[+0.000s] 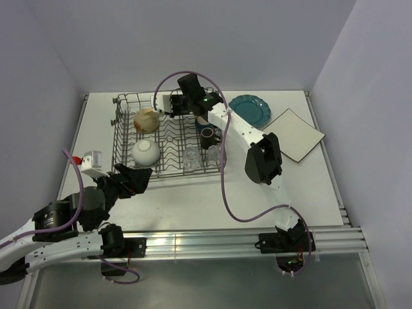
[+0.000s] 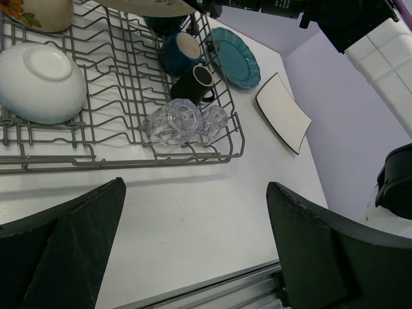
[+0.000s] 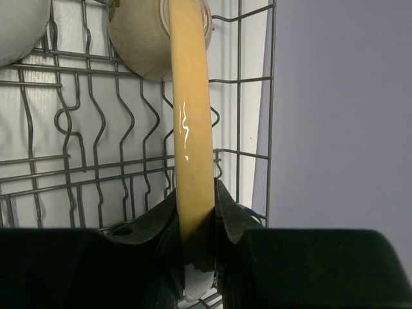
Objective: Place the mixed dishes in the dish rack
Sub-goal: Insert the plate into the dish rack
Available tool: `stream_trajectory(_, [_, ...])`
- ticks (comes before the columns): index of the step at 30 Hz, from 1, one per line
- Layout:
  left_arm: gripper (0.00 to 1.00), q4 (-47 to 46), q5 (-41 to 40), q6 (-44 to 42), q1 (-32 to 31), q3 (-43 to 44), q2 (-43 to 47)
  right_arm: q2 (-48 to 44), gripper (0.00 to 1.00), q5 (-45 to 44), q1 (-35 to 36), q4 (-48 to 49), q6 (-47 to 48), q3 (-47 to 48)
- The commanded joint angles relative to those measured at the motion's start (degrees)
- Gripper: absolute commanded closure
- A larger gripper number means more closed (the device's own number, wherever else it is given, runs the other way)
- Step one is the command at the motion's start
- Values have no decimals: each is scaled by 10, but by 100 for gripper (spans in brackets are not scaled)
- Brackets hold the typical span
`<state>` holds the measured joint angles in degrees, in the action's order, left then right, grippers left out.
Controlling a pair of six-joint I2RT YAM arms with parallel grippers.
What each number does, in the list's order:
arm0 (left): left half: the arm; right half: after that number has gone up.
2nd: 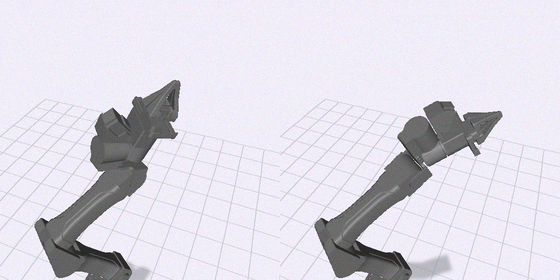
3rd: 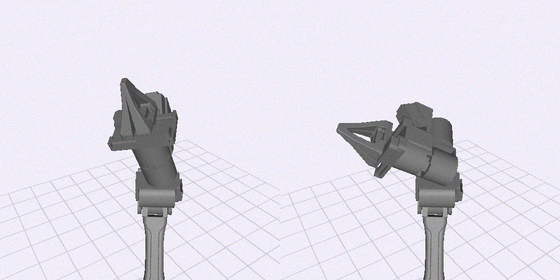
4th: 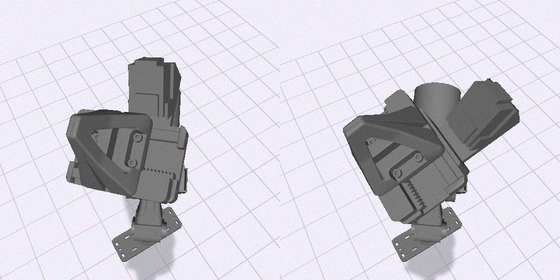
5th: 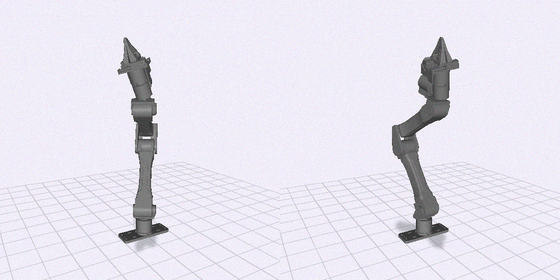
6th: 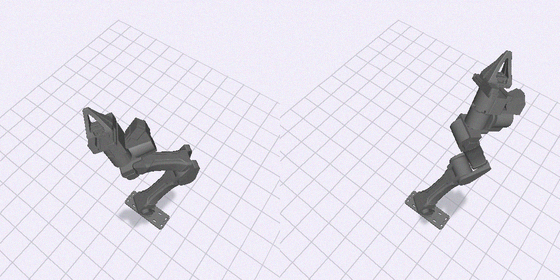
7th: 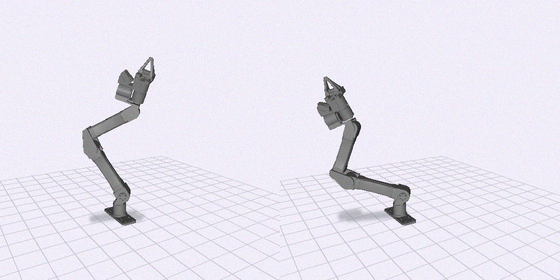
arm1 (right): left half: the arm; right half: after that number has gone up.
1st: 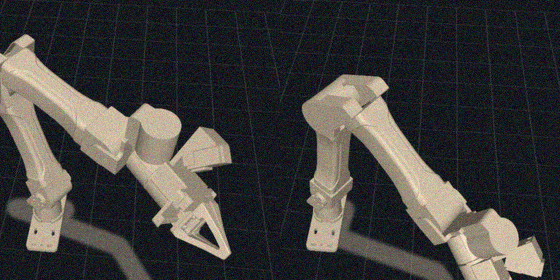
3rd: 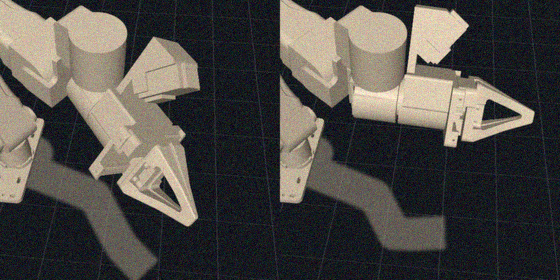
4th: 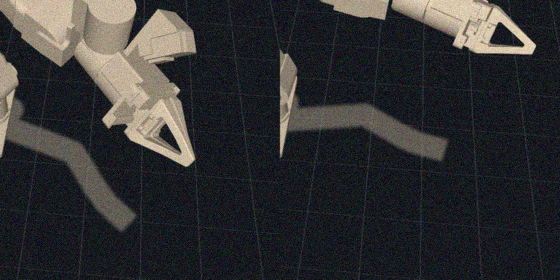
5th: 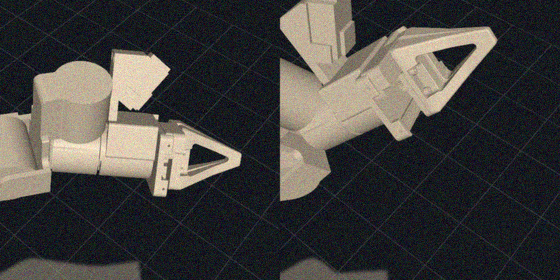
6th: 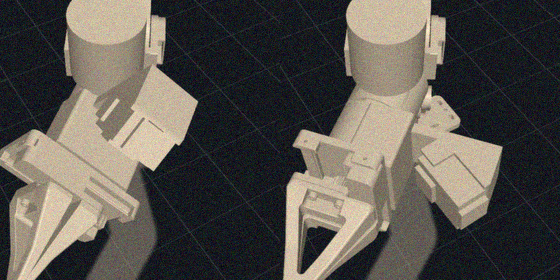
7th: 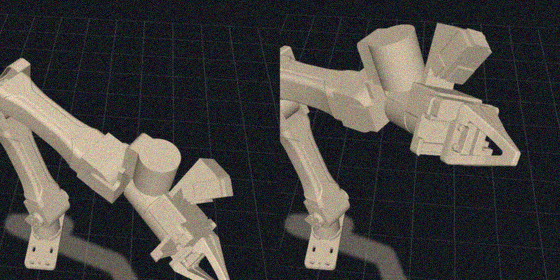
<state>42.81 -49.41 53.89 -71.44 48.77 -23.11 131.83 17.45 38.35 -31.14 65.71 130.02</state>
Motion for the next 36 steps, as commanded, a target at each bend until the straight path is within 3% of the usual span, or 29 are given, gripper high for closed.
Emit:
stream_trajectory(1, [2, 6, -3, 7, 2, 19, -1, -61, 100, 18, -1, 69, 7, -1])
stream_trajectory(26, [1, -6, 4, -5, 2, 23, -8, -125, 100, 28, -4, 106, -59, -17])
stream_trajectory(36, [1, -11, 5, -8, 1, 20, -8, -179, 100, 67, -4, 73, -61, -101])
